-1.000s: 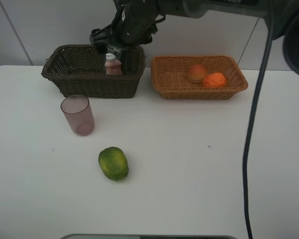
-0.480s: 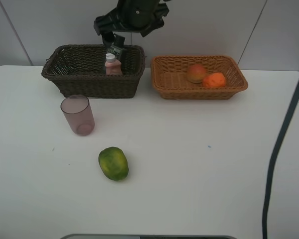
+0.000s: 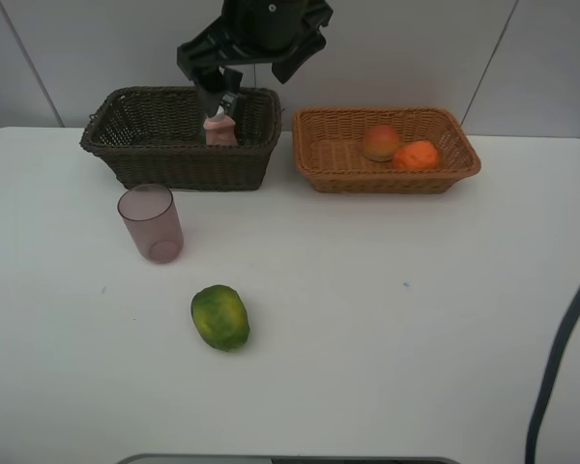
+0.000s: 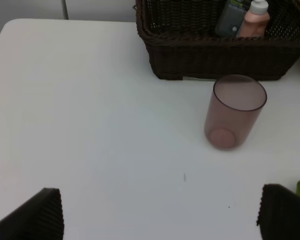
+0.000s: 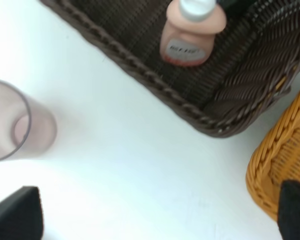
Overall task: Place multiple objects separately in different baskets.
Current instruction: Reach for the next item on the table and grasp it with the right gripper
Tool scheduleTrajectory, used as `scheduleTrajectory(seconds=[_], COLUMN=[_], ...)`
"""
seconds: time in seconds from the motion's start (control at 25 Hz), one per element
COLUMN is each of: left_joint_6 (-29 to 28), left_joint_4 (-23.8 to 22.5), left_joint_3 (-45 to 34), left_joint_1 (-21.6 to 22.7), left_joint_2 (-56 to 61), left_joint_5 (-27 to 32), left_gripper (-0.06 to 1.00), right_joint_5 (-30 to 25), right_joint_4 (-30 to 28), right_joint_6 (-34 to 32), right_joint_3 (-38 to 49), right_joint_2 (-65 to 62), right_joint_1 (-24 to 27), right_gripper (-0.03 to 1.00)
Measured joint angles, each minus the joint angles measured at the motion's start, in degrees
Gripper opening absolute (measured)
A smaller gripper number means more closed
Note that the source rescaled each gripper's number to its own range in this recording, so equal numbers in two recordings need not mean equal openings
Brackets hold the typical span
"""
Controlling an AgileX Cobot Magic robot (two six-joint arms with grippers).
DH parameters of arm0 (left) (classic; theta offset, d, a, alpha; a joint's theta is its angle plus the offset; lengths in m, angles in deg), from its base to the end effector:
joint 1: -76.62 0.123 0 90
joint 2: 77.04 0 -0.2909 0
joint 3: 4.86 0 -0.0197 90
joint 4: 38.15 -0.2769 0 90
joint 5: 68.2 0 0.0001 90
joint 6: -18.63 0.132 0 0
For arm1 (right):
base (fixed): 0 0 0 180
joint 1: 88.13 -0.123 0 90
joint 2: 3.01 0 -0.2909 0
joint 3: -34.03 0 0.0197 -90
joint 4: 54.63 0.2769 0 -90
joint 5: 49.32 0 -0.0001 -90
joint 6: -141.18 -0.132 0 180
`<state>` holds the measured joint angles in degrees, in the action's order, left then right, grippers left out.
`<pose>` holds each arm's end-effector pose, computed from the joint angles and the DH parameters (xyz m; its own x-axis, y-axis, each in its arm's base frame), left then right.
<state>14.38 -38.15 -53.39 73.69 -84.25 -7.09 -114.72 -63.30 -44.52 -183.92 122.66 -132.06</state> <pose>0.0468 -0.0024 0.2720 -0.4536 -0.0510 -0.8897 0.0175 0.9977 -0.0661 0.3763 0.3374 0.2736 -0.6637 -0.5897 -0.4601 -0.6187 0.7785 -0.1054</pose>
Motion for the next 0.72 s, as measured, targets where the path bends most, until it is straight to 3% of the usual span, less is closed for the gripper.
scheduleTrajectory(seconds=[0.72], left_joint_6=[0.0], left_joint_4=[0.0], left_joint_3=[0.0], left_joint_1=[0.0], left_joint_2=[0.0], left_joint_5=[0.0], left_gripper=[1.00], right_joint_5=[-4.5], right_joint_4=[0.4], right_joint_6=[0.0], right_joint_3=[0.0], right_joint_2=[-0.6], right_joint_1=[-2.9], right_gripper=[0.98])
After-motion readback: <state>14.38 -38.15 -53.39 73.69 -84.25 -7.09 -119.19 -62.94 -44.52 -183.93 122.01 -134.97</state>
